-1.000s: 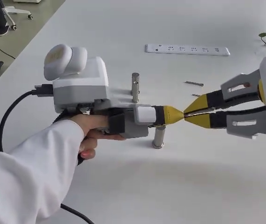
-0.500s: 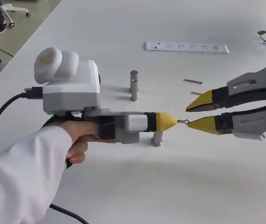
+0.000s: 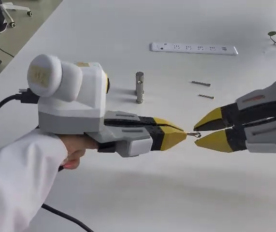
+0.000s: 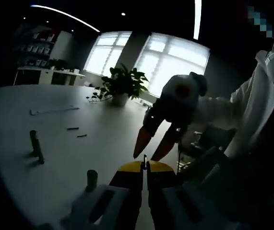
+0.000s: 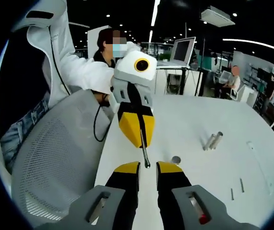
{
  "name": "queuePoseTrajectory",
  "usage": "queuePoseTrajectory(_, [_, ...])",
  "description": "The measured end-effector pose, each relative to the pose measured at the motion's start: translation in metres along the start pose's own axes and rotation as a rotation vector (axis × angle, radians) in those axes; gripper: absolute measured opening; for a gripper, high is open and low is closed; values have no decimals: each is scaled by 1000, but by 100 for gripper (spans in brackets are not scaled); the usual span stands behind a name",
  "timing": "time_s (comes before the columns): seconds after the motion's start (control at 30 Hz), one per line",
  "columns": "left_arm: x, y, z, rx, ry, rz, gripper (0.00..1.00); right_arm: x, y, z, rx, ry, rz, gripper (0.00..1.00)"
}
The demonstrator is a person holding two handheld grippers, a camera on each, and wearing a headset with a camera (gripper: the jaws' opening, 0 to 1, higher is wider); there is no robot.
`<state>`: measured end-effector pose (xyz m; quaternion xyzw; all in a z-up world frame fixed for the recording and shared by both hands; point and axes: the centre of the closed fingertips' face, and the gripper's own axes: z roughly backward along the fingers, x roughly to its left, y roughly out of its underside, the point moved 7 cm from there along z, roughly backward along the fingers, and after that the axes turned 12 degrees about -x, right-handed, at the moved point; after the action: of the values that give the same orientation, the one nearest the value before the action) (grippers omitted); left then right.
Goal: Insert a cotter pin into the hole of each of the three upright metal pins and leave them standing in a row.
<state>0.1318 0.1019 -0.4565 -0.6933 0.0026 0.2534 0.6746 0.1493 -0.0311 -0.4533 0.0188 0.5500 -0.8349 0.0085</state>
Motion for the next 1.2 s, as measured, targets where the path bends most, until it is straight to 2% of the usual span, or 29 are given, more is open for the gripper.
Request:
queuePoseTrajectory(0.03, [-1,-1,0,9,11,-43,0,2,-1,-1,2,-7,0,8])
queuePoseTrajectory(0.17, [-3,-2,-1,14,30,-75,0,7,-1,-5,-6,-41,-17,7])
queuePoseTrajectory(0.23, [-3,-2,0,22,52,-141,0,10,-1,-7,-3,-53,-15,4])
queuePoseTrajectory(0.3, [-5,0,0,29,58,-134,0,11,0,-7,0,-58,-20,0])
queuePoseTrajectory(0.47, [-6,2,1,34,72,-151,0,15,0,-8,3,-71,-28,0])
queuePoseTrajectory(0.73, [-6,5,1,66,115,-235,0,22,-2,-9,13,-94,-30,0])
queuePoseTrajectory(0.8, [-6,7,1,97,134,-282,0,24,-3,-9,17,-103,-33,0])
queuePoseTrajectory(1.0, [-9,9,1,126,162,-306,0,27,-3,-9,35,-124,-41,0])
queuePoseTrajectory(1.2, [-8,7,2,119,153,-277,1,26,-4,-8,22,-92,-68,0])
